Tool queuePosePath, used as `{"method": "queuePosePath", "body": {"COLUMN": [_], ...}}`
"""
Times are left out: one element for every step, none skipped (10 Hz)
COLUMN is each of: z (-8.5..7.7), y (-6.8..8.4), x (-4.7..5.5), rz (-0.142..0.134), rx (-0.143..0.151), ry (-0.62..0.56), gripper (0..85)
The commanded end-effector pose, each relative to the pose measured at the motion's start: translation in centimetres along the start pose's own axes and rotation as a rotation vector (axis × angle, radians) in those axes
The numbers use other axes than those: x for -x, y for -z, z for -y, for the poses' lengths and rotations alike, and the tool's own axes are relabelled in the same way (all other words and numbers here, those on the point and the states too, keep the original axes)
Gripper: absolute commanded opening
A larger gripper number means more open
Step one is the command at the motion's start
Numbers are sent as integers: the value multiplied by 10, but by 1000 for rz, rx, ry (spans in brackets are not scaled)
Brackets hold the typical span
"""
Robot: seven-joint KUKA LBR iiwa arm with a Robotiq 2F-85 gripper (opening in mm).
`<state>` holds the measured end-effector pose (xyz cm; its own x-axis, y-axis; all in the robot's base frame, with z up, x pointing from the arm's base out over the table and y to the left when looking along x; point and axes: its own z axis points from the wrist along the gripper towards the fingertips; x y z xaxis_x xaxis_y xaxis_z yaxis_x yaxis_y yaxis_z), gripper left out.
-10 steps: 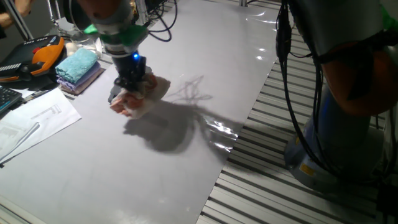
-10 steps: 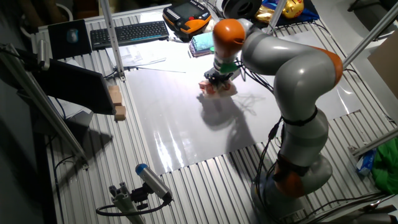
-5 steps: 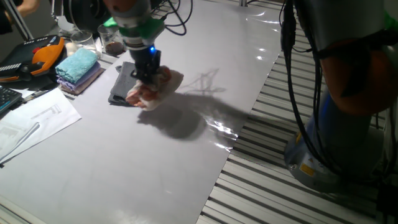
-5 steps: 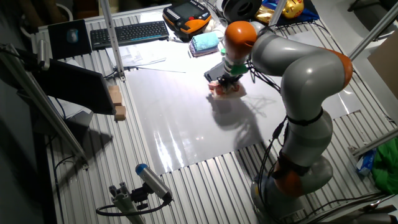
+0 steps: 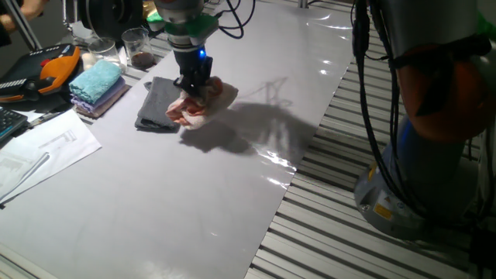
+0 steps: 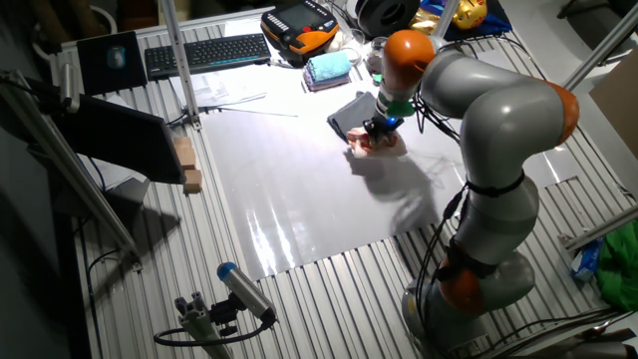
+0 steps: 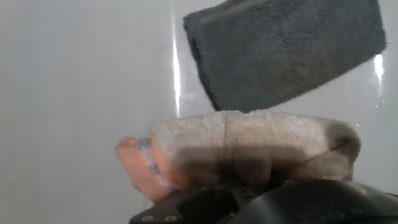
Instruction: Clean the table with a cloth
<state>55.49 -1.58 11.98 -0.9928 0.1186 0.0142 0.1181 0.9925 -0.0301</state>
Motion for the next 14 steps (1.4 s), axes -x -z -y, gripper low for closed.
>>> {"method": "queuePosePath", "body": {"z": [0,0,0,0,0,0,0,0,0,9,22,31,37,46], "y": [0,0,0,0,0,0,0,0,0,-1,-3,-5,-6,-6], "x": [0,0,0,0,0,0,0,0,0,1,2,3,5,7], "rz": [-11,-18,-27,-24,-18,-10,5,28,37,49,64,72,67,52], "rx": [-16,-8,-17,-40,-46,-52,-67,-59,-51,-53,-33,-21,-17,-11], "ry": [-10,-24,-36,-51,-76,-103,-97,-46,-1,58,98,121,138,170], "gripper": [0,0,0,0,0,0,0,0,0,0,0,0,0,0]}}
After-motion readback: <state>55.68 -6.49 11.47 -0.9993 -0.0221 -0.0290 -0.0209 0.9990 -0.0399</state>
